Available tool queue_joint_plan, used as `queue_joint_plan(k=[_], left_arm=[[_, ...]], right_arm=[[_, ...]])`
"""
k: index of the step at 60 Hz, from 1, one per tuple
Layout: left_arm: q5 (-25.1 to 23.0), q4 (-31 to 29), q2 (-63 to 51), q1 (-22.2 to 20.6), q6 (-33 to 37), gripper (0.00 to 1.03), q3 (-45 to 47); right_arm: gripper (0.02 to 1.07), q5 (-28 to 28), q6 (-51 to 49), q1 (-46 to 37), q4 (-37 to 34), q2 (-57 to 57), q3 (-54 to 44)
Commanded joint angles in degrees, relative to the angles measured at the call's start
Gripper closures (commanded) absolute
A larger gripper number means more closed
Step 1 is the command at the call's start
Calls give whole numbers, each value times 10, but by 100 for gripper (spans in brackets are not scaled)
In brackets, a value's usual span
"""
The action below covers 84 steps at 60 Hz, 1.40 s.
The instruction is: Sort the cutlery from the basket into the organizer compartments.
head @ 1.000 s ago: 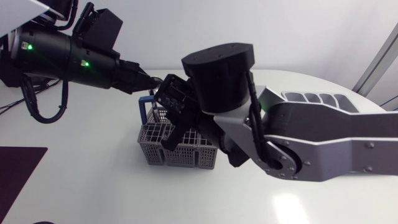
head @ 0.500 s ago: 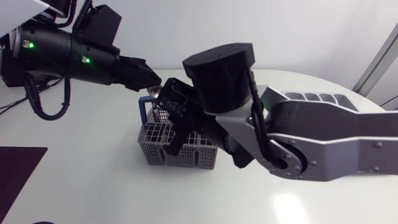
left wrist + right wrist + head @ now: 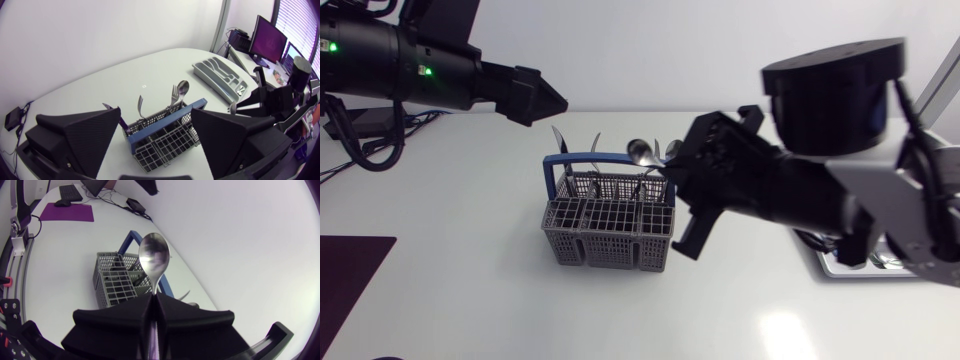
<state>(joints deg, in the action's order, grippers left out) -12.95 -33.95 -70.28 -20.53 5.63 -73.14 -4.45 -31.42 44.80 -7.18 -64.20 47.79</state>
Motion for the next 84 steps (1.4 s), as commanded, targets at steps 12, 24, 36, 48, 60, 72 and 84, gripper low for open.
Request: queue_joint_plan(k=[12, 24, 36, 48, 60, 72, 84], left_arm=[[18, 28, 45, 7, 53, 4, 56], [28, 29, 55, 4, 67, 4, 76], [56, 29, 52, -1, 71, 4, 92], [86, 28, 51, -14, 70, 4, 100], [102, 26, 49, -24, 67, 4, 105], [142, 26, 46, -46, 67, 4, 108], [146, 26, 52, -50, 69, 4, 120]], right_arm=[[101, 200, -87, -259, -114, 123, -58], [101, 356, -210, -476, -184, 112, -57], [101, 444, -357, -647, -250, 39, -49], [101, 462, -505, -763, -303, -63, -21], [101, 464, -631, -858, -351, -181, 49], [101, 447, -701, -922, -355, -295, 136], [101, 390, -748, -945, -357, -382, 191]])
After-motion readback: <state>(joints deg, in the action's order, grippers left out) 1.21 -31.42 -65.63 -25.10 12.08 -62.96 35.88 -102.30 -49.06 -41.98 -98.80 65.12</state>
